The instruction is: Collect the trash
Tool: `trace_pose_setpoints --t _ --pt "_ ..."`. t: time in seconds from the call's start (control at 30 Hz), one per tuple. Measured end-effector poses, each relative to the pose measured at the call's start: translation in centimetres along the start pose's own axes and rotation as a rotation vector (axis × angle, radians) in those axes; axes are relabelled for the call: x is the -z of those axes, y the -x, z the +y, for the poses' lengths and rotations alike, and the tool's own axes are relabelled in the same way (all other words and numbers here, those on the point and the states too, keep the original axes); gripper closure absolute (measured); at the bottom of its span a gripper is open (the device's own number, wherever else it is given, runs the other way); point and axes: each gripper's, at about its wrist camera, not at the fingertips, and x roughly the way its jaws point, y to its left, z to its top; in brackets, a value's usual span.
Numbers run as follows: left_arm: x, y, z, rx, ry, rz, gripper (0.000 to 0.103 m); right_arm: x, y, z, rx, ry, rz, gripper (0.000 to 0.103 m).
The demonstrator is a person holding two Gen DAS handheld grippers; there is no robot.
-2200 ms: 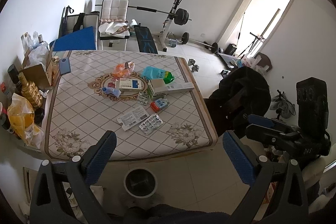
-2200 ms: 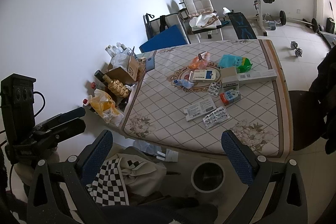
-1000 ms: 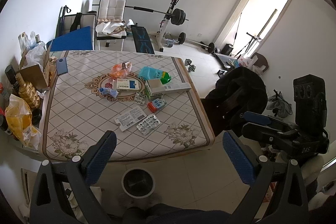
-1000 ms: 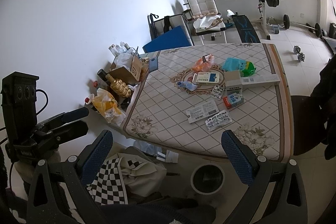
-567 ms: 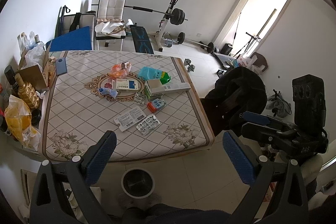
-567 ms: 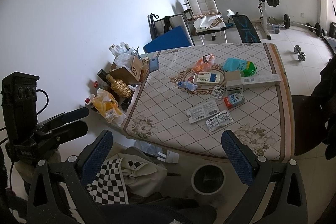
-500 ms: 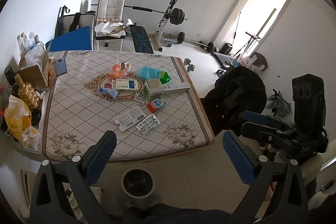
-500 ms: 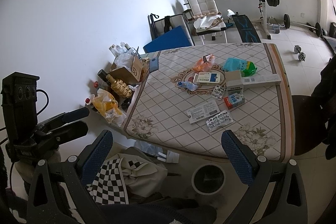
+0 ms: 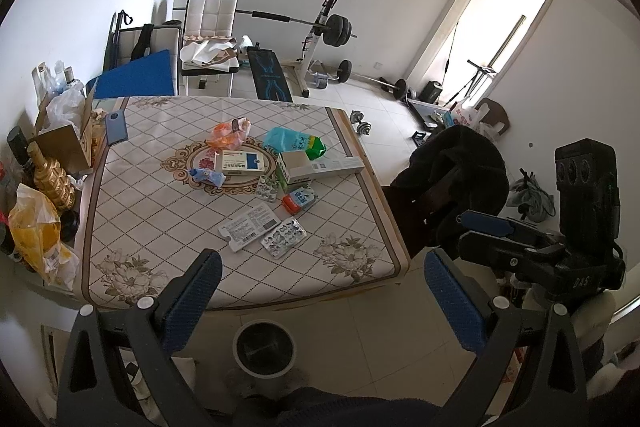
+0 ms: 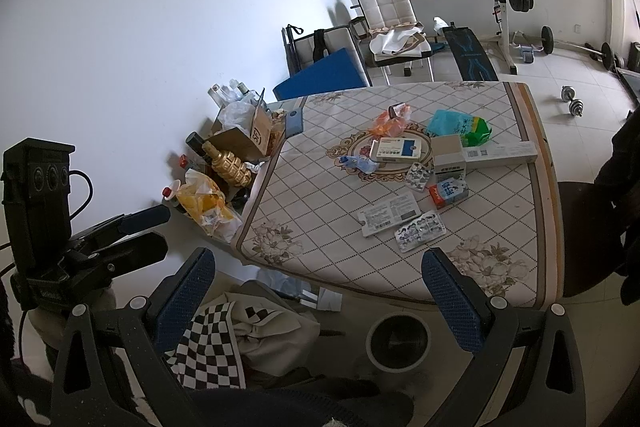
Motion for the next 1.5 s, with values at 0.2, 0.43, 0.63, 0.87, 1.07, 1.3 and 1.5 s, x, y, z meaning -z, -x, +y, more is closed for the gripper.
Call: trace_pose_setpoints --t 0.2,0.43,0.63,0.87,1.07,1.3,1.5 --pt "-0.3 -0.5 0.0 -0.052 -0.014 -0.002 0.000 -0.4 -1.1 0.0 0.041 -0.037 -0.004 0.000" --pt "0.0 -9.6 3.8 -0.348 -0.038 0.079 0.000 -0.5 -7.3 -4.8 0.250 -0.180 0.054 0.000" --pt "1.5 -21.9 7.5 -0.437 -0.127 0.271 0.000 0.0 -16.0 -13.7 0.378 -0.328 0.156 0.000" --pt "1.4 -37.0 9.1 -0.450 -0.414 0.544 0.000 -0.3 -26.5 -26.4 0.493 -0.394 0.326 0.000" --pt "1.3 -45.5 9.6 -0.407 -0.544 0.750 0.000 -0.7 -32.0 -33.7 0.481 -0.384 0.467 0.000" --pt "1.6 -48.4 9.7 -0.349 -0.592 0.843 0.023 -1.0 -34.2 -37.5 0.426 -0.379 0.540 0.000" --pt "0.7 -46.9 11.5 -0.372 -0.394 0.813 0.029 -2.8 -36.2 -36.3 0.344 -0.291 0.519 0.000"
